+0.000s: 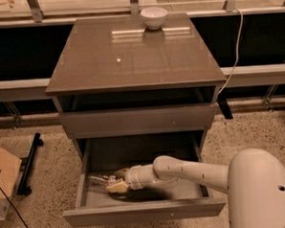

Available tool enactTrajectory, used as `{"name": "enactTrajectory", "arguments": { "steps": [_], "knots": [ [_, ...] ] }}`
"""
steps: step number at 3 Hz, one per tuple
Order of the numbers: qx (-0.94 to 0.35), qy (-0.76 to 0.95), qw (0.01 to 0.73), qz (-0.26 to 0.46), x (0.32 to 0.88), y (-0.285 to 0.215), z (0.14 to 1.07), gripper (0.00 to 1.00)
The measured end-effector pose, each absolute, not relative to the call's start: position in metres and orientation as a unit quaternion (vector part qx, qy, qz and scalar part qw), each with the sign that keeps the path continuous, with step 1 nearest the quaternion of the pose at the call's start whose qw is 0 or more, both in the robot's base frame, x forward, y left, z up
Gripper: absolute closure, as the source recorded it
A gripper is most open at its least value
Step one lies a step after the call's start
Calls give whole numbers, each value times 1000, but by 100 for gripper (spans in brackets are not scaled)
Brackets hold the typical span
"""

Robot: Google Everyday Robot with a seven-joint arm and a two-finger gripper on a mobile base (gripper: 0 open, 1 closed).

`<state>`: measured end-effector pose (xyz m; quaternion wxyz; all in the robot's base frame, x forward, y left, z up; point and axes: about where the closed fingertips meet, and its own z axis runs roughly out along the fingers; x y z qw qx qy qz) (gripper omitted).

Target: Pick water bottle from middle drawer and place on counter

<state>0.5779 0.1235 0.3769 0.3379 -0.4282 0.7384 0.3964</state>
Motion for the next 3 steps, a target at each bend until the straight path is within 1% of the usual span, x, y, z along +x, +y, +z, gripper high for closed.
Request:
{"name": "enactTrajectory", "arguments": {
  "steps": [1,2,3],
  "knots": [
    [-434,738,333,396,575,126,377,70],
    [-439,724,336,412,567,117,403,98],
    [-457,709,346,411,563,100,445,100]
  ]
}}
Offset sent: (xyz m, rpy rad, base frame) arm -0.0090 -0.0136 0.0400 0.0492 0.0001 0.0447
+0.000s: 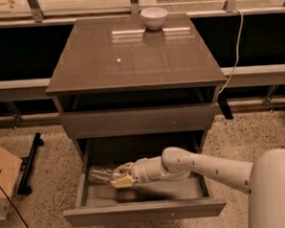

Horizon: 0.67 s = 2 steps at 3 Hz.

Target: Pick water bottle from middle drawer and place on counter

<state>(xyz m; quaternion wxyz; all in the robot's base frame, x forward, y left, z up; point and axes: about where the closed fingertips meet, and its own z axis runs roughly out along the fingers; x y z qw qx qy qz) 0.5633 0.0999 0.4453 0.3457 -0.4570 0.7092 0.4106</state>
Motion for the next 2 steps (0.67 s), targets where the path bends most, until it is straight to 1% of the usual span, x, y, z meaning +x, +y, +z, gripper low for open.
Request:
{"name": "enactTrajectory", "arguments": {
  "steps": [1,2],
  "knots": [
    [-500,699,328,392,535,54,512,100],
    [-515,699,338,362,513,4,581,100]
  ]
}}
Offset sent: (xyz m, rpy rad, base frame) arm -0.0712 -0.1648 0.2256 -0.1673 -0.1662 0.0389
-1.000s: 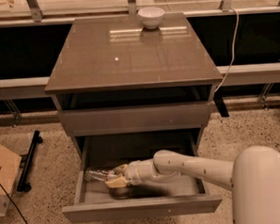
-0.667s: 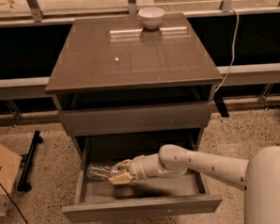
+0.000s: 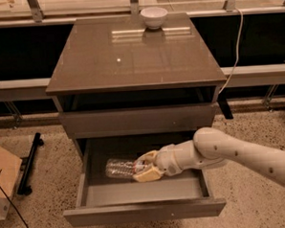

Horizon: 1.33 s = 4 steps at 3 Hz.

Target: Pick water bottle from middle drawer and place on counter

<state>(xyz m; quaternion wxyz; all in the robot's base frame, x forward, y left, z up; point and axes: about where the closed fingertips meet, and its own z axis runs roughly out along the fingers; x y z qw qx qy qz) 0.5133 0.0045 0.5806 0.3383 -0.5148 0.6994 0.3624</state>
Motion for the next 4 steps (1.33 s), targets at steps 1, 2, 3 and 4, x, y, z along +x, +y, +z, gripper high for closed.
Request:
{"name": "enactTrajectory", "arguments": {
  "steps": [1,2,3,4],
  "knots": [
    [-542,690,357,320,509,-39,663,100],
    [-568,677,380,274,515,-63,747,100],
    [-601,664,390,214,528,-77,836,100],
    [-633,647,396,152,549,-78,926,100]
  ]
}}
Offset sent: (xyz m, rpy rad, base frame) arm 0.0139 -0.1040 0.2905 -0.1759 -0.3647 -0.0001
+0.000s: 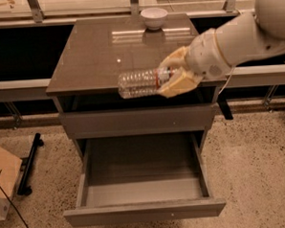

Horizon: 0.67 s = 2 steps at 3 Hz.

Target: Pick water bottle from middle drawer and place on counter

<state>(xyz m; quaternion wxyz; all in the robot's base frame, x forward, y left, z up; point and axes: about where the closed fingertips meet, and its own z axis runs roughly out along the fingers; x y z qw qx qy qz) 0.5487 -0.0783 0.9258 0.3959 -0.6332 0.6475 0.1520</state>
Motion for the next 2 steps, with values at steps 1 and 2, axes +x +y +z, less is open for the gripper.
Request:
{"name": "enactTrajectory", "arguments": {
  "steps": [1,2],
  "knots": [
    [-635,637,413,143,556,-76,950,100],
    [-629,638,420,145,562,-72,944,100]
  ]
}}
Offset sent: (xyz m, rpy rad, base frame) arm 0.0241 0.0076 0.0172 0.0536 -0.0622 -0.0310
